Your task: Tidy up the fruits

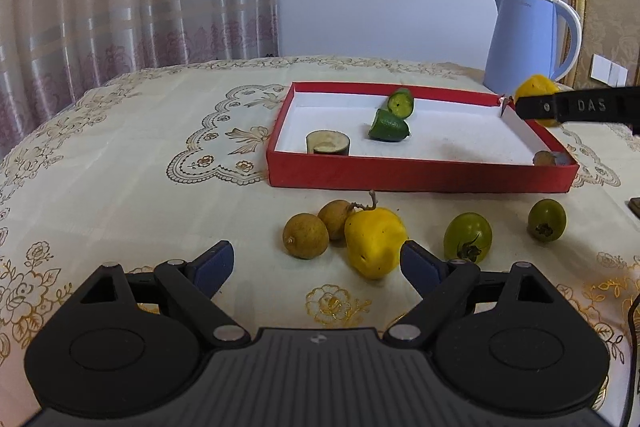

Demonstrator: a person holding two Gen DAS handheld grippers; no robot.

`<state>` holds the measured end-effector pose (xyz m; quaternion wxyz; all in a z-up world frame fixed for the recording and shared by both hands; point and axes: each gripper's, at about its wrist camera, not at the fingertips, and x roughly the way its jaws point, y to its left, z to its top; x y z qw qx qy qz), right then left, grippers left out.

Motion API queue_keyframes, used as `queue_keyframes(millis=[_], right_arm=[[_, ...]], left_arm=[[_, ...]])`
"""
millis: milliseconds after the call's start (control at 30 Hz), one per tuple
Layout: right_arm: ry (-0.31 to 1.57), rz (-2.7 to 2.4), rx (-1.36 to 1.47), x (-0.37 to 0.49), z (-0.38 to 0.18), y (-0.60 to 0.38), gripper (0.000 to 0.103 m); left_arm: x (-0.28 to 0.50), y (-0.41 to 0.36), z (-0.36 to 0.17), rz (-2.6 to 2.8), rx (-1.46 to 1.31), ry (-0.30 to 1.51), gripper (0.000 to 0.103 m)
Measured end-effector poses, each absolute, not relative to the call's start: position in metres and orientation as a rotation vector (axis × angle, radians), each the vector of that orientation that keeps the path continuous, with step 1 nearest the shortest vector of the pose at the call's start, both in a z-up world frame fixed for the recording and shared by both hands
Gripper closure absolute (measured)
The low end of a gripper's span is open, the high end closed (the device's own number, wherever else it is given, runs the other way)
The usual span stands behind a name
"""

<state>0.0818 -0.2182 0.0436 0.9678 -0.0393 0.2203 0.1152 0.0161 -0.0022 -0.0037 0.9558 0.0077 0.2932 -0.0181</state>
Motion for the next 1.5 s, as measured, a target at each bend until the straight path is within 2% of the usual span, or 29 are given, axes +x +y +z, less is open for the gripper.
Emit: queue_keyframes(millis=[300, 567, 633, 700, 833, 900, 1100, 1500], right_arm=[[0.468, 0.213, -0.081, 0.111, 0.044, -0.223, 0.078], [0.488, 0.214, -0.065, 0.113, 0.034, -0.223, 0.078], [0.49, 0.212, -0.064, 0.114, 0.034, -0.222, 0.078], [0.491, 0.213, -0.067, 0.114, 0.034, -0.221, 0.078], [0.487, 0.212, -0.072, 0.112, 0.033, -0.22, 0.078], [0.489, 0.208, -0.072, 0.112, 0.033, -0.22, 0.078], [0.493, 0.204, -0.068, 0.114, 0.033, -0.221, 0.078], [0.483, 0.204, -0.07, 0.11, 0.036, -0.224, 0.078]], left_arm=[[0.025, 0.025, 0.01, -0.058, 0.092, 0.567, 0.012], [0.03, 0.028, 0.007, -0.057, 0.267, 0.548, 0.015], [0.034, 0.023, 0.007, -0.114, 0.28, 0.551, 0.02], [0.04, 0.017, 0.005, -0.175, 0.3, 0.571, 0.03], [0.051, 0.01, -0.001, -0.229, 0.336, 0.6, 0.04], [0.059, 0.011, -0.006, -0.265, 0.31, 0.653, 0.057], [0.059, 0.011, -0.005, -0.312, 0.259, 0.672, 0.075], [0.04, 0.013, 0.014, -0.207, 0.236, 0.603, 0.075]])
